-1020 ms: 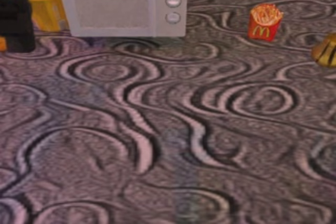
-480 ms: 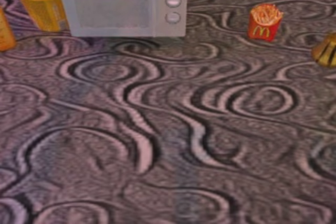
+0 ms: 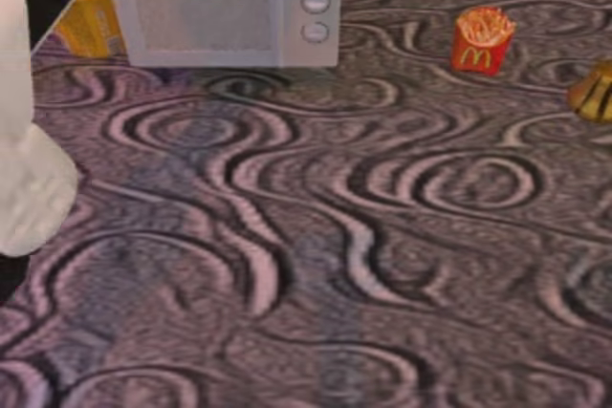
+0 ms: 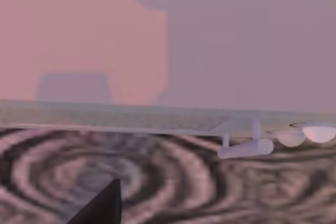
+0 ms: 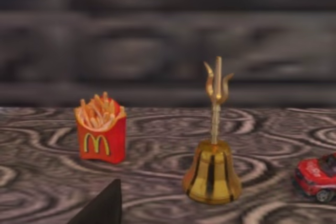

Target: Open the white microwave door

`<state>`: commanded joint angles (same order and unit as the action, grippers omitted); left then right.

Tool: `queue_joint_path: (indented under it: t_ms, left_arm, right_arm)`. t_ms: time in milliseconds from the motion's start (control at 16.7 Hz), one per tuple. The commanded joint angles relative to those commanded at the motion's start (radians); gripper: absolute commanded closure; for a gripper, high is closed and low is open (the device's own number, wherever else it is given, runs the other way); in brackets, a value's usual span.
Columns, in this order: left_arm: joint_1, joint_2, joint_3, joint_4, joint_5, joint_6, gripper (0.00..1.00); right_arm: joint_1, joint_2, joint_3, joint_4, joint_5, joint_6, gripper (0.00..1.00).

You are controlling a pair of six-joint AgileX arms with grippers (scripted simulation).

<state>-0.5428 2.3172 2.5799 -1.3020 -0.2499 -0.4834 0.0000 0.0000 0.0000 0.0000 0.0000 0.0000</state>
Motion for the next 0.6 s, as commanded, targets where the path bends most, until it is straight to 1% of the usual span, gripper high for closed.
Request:
queue_joint_path:
  t_ms: [180,600]
  left_arm:
    - [-0.008,0.069,0.049,-0.048,-0.018,-0.01,0.0]
    - [-0.002,0.077,0.038,-0.031,-0.015,-0.006,0.0]
  right_arm:
    - [0.0,0.0,0.0,0.0,0.0,0.0,0.0]
    - [0.0,0.0,0.0,0.0,0.0,0.0,0.0]
